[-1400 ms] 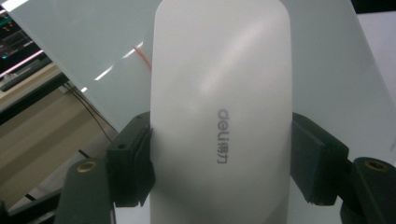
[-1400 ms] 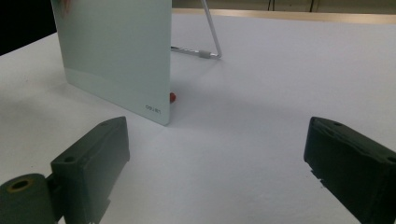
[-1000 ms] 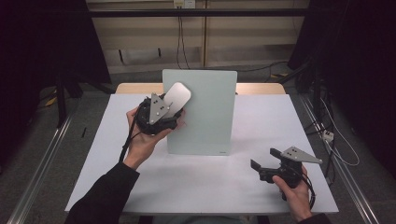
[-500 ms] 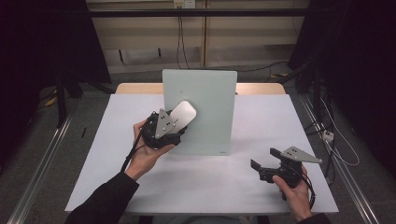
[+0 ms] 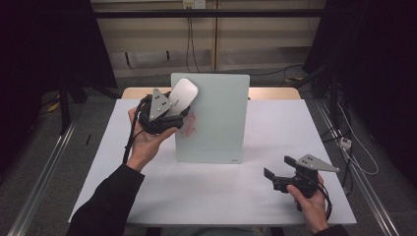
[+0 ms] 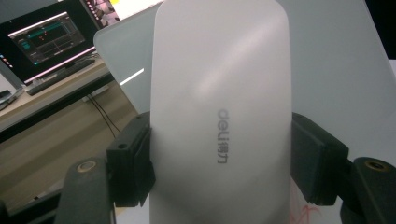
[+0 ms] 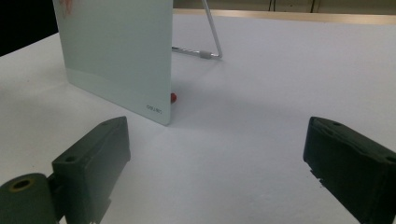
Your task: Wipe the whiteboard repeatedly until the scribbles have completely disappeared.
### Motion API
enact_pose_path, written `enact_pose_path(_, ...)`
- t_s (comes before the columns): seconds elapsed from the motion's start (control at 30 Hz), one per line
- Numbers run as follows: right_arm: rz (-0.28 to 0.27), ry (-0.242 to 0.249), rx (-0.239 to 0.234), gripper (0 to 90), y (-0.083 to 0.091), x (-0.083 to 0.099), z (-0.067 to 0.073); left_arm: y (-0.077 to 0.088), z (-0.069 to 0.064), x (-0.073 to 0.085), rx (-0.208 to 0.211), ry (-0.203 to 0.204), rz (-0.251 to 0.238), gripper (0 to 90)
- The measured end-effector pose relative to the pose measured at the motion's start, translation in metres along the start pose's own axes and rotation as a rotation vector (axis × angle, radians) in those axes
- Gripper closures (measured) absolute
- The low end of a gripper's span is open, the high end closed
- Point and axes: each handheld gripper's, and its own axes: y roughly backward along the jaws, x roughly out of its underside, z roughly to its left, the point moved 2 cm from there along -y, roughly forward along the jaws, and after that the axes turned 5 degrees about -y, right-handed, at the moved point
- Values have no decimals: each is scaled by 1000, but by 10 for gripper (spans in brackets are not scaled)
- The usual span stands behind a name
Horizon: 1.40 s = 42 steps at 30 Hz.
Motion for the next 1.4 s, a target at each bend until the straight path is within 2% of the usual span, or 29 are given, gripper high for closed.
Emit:
enact_pose_path(0.1,0,1,-3,73,0,0,0,0,-7,6,41,6,15,311)
enact_pose_path(0.2,0,1,-2,73,0,0,0,-1,-22,18,62,-54,53,311)
enact_pose_path(0.27,1,0,-1,73,0,0,0,-2,-32,24,94,-57,70,311)
enact_pose_path(0.33,2,5,-3,72,0,0,1,-3,-41,30,109,-91,93,311)
enact_pose_path(0.4,2,5,-3,72,0,0,1,-3,-44,31,116,-91,97,311)
enact_pose_path(0.5,1,0,0,72,0,0,0,-4,-38,26,116,-69,81,311)
enact_pose_path(0.63,1,0,-1,73,0,0,0,-3,-21,11,73,-60,62,311)
enact_pose_path(0.77,0,-2,-2,72,0,0,0,0,0,-2,18,-25,42,312)
enact_pose_path(0.83,1,-1,-2,72,0,0,0,1,5,-4,2,-13,37,311)
enact_pose_path(0.87,1,-2,-1,72,0,0,0,1,4,-3,-1,-21,42,312)
enact_pose_path(0.97,0,-1,-1,72,0,0,0,0,-4,2,18,-50,75,312)
enact_pose_path(1.03,0,-2,-1,72,0,0,0,0,-12,8,46,-59,92,312)
enact_pose_path(1.1,0,0,1,72,0,0,0,-1,-21,15,91,-55,117,312)
enact_pose_path(1.2,-1,-3,3,72,0,0,-1,-3,-42,30,128,-114,162,312)
enact_pose_path(1.27,-2,-3,2,72,0,0,-1,-4,-50,36,150,-129,175,312)
enact_pose_path(1.33,1,1,2,72,0,0,0,-4,-50,35,147,-131,176,312)
enact_pose_path(1.4,0,0,2,72,0,0,0,-4,-45,31,149,-110,162,311)
